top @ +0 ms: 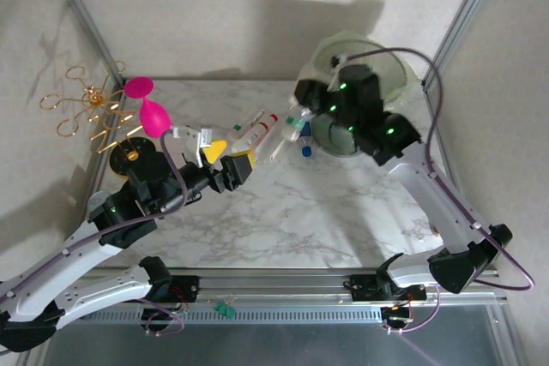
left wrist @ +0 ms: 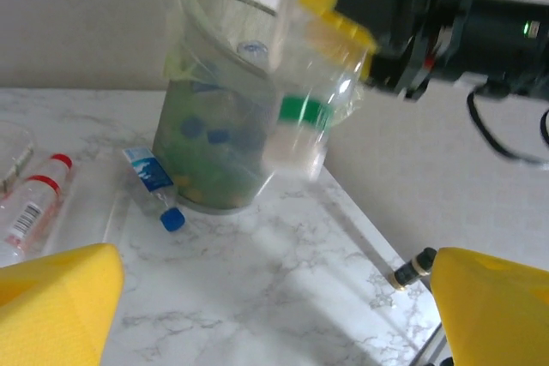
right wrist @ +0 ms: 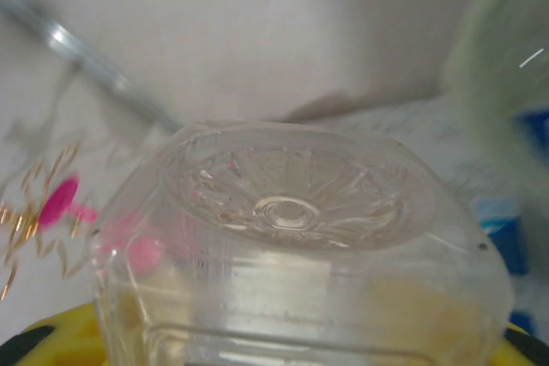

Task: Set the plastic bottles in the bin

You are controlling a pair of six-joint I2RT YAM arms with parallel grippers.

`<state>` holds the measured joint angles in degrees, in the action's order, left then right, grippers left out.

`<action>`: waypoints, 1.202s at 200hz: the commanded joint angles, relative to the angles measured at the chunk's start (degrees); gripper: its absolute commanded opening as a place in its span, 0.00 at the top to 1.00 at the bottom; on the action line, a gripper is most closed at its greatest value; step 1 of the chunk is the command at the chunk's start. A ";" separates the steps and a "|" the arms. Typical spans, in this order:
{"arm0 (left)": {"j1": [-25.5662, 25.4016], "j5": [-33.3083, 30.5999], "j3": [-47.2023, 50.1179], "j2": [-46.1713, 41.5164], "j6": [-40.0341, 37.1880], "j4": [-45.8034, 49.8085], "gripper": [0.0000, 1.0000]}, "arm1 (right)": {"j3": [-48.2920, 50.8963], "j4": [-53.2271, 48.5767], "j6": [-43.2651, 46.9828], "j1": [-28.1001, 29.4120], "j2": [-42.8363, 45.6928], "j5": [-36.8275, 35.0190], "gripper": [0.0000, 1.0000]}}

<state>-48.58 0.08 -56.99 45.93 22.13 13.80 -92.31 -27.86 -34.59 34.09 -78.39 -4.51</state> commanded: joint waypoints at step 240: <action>-0.29 -19.59 7.80 13.55 -7.63 -1.74 0.07 | -35.56 -22.93 17.87 -21.17 -38.08 -26.12 0.66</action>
<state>-48.66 -17.89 -49.63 59.02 15.18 13.10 -128.99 -46.70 -14.81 13.15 -114.74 -32.32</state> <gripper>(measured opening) 0.924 0.457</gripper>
